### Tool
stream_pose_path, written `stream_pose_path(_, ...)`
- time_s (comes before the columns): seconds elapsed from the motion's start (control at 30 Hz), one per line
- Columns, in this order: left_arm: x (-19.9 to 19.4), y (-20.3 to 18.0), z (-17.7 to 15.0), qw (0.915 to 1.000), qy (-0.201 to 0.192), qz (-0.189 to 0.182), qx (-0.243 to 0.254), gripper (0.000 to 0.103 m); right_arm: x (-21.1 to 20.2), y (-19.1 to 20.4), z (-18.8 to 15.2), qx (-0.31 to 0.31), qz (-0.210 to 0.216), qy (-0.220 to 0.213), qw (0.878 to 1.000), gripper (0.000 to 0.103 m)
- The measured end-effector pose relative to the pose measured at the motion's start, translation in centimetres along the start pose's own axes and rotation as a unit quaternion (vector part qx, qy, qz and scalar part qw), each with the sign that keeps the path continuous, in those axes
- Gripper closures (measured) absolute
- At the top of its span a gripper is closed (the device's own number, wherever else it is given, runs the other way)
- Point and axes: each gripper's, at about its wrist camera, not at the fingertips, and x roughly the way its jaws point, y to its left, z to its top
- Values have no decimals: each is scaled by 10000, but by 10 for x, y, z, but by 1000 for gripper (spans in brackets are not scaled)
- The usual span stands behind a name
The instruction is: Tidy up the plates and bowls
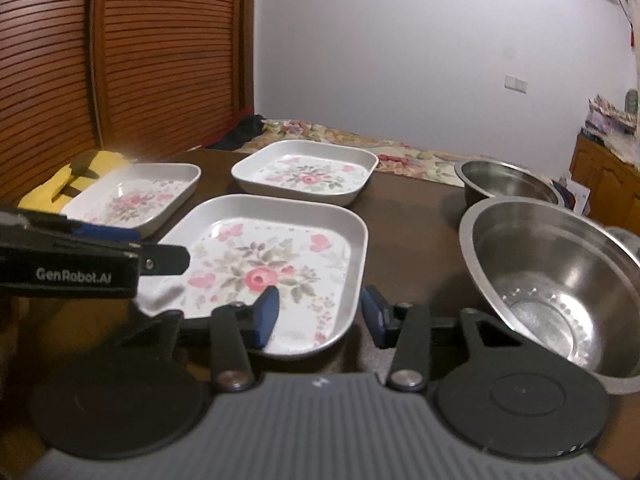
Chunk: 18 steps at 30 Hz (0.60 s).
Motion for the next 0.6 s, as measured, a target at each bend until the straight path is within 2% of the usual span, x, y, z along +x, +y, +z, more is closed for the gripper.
stream_pose_path(0.1, 3, -1, 0, 10000, 16, -58, 52, 72, 5, -5, 1, 103, -2, 49, 9999, 75)
stream_pose_path(0.23, 6, 1, 0, 9999, 138, 16, 6, 85, 9, -14, 1, 387, 73, 133, 9991, 79)
stream_pose_path(0.5, 4, -1, -2, 9996, 270, 69, 12, 87, 9, -14, -1, 458, 213, 146, 9986, 83)
stream_pose_path(0.6, -4, -2, -4, 9997, 210, 81, 21, 87, 6, -16, -1, 479, 255, 154, 9984, 84)
